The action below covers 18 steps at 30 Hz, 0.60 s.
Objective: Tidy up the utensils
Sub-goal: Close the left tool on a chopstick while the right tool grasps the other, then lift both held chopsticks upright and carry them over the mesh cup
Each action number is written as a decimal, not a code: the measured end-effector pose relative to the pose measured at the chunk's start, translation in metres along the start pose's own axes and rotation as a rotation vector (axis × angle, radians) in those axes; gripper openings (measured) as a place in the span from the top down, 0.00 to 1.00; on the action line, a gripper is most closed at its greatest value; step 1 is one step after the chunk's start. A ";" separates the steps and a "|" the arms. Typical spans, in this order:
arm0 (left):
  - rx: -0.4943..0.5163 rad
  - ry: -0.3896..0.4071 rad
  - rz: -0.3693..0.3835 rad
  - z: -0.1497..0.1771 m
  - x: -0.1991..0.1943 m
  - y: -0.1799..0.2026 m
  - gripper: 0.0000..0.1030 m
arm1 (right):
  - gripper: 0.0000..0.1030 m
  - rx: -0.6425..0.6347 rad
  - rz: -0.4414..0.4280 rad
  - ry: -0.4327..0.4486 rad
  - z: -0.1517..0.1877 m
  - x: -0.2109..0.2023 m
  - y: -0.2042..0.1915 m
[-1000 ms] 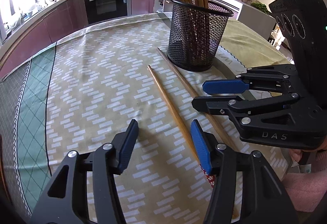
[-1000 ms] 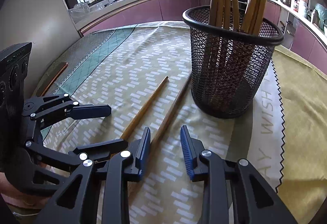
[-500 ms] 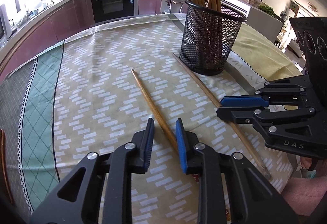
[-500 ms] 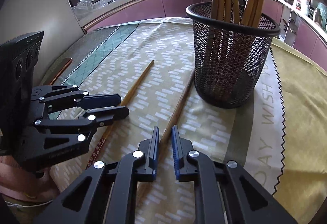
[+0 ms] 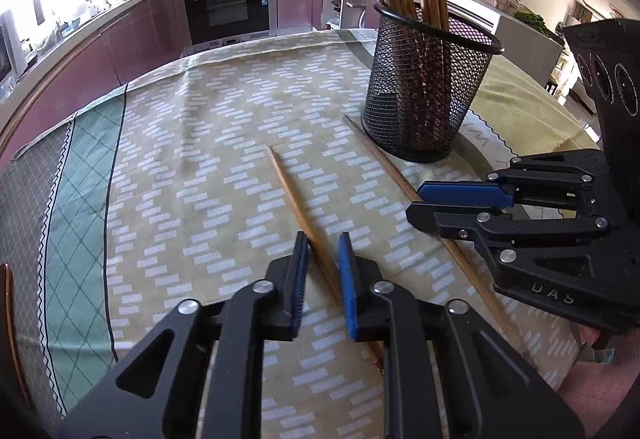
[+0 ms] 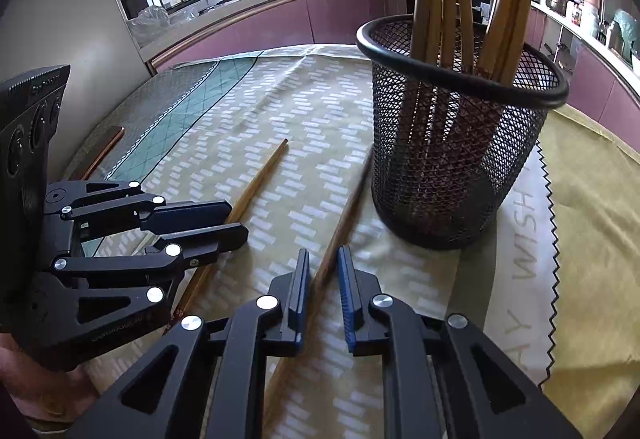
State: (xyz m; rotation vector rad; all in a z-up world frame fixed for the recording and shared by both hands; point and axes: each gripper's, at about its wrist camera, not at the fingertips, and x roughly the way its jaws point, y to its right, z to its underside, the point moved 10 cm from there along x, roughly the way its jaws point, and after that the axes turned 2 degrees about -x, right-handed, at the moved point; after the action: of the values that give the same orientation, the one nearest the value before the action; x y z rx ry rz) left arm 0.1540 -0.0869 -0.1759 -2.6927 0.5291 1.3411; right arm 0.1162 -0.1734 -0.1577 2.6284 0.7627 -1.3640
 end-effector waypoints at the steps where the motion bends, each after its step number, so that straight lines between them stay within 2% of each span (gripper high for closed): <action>1: -0.006 0.001 0.002 0.000 0.000 0.000 0.88 | 0.89 0.010 -0.009 0.002 0.000 0.000 0.001; 4: -0.028 0.005 0.003 -0.001 0.000 -0.003 0.93 | 0.92 0.043 -0.033 0.009 0.003 -0.004 0.005; 12: -0.038 0.009 0.007 0.003 -0.005 -0.003 0.93 | 0.94 0.051 -0.145 0.063 0.002 -0.025 -0.005; 18: -0.017 0.009 0.010 0.004 -0.007 0.002 0.93 | 0.94 0.006 -0.154 -0.003 0.007 -0.009 -0.016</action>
State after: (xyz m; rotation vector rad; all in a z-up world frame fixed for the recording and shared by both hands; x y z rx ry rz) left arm 0.1467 -0.0863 -0.1729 -2.7146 0.5353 1.3428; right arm 0.0995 -0.1650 -0.1523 2.6186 0.9812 -1.4080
